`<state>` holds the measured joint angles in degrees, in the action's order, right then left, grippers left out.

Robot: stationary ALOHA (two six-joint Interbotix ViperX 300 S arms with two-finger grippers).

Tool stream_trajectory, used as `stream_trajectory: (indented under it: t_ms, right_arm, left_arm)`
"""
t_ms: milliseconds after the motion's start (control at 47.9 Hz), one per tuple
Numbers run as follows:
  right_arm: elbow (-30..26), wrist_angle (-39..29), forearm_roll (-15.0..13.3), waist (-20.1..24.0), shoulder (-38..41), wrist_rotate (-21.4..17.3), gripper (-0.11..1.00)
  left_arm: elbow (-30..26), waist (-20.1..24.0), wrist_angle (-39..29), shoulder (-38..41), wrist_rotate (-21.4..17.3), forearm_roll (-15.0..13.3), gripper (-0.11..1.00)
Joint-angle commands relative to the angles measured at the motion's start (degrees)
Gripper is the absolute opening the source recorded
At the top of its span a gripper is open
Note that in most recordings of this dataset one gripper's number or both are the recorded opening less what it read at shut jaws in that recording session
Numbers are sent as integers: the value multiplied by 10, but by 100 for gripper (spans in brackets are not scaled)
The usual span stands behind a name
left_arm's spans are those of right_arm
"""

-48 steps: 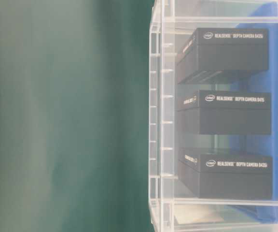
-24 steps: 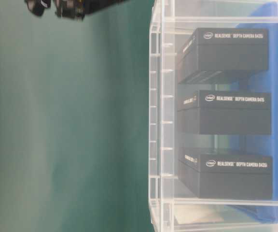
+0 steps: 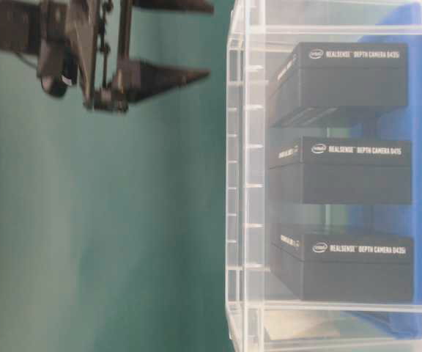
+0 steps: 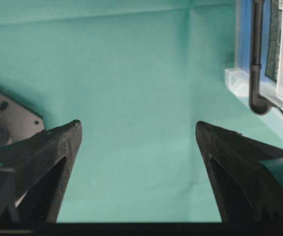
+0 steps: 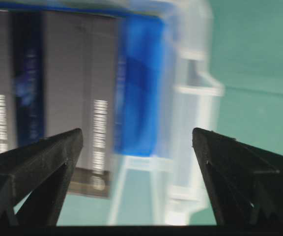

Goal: Take out the box from the case.
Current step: 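Open the right gripper and move it over the middle black box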

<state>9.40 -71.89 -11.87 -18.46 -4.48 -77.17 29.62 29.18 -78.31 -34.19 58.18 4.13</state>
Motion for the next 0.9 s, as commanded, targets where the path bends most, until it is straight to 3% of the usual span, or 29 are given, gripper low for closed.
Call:
stream_trajectory:
  t_ms: [0,418,877]
  right_arm:
    - [-37,7,-3,8,12,-1,95]
    - [-160,12,-3,37,120,-2,95]
    - [-239,12,4,51,185,-3,95]
  left_arm:
    - [-6,3,5,-2,0,3,96]
    - [-6,3,8,-4,-1,3,96]
    - [-6,3,12,-4,-3,3,96]
